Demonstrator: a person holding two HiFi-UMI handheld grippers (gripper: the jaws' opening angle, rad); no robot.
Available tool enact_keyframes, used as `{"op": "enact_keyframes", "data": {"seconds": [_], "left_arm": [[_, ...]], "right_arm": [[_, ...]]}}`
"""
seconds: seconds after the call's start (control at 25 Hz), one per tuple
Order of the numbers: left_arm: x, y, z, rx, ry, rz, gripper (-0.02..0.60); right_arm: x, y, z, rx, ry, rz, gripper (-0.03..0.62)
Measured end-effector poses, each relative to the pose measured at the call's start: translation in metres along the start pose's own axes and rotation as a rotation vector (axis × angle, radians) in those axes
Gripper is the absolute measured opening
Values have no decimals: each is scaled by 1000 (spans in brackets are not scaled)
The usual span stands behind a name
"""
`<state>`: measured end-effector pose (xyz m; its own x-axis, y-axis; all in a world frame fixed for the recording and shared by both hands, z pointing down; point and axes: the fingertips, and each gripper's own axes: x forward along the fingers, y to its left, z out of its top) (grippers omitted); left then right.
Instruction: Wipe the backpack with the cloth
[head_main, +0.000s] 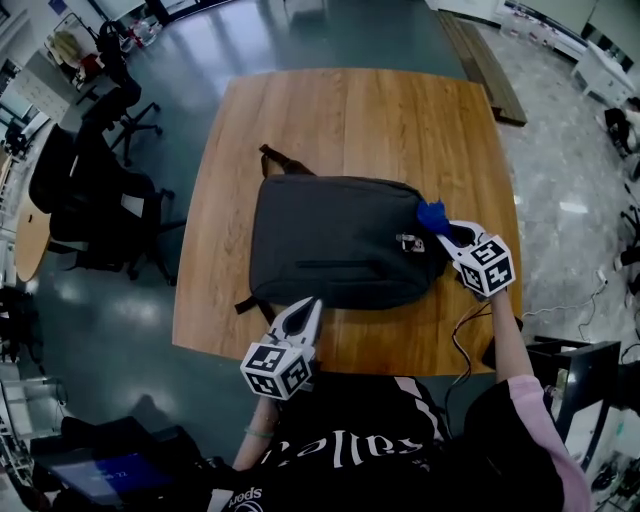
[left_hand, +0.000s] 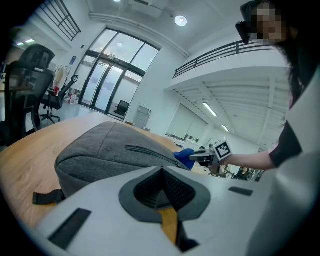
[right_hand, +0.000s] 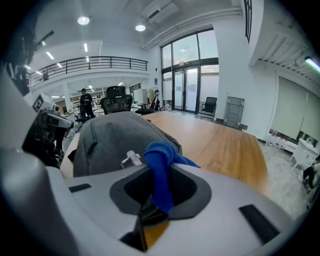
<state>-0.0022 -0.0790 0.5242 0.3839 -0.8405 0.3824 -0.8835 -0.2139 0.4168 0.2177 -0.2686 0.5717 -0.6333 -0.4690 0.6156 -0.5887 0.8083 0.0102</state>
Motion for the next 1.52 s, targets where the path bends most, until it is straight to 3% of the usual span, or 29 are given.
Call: {"op": "enact_keyframes", "data": {"seconds": [0.4, 0.68, 0.84, 1.12, 1.52], "left_arm": [[24, -64, -32, 42, 17, -54, -2], [12, -60, -36, 27, 36, -32, -2], [-5, -45, -47, 22, 59, 9, -2], [-29, -17, -60, 7, 64, 80, -2], [-76, -30, -49, 35, 12, 36, -2]], "right_arm": [[-71, 85, -65, 134, -41, 47, 67], [-85, 128, -56, 294, -96, 50, 66], [-76, 150, -54, 294, -94, 79, 66], [-65, 150, -55, 312, -116, 66, 66], [-109, 183, -54, 404, -159, -5, 66]]}}
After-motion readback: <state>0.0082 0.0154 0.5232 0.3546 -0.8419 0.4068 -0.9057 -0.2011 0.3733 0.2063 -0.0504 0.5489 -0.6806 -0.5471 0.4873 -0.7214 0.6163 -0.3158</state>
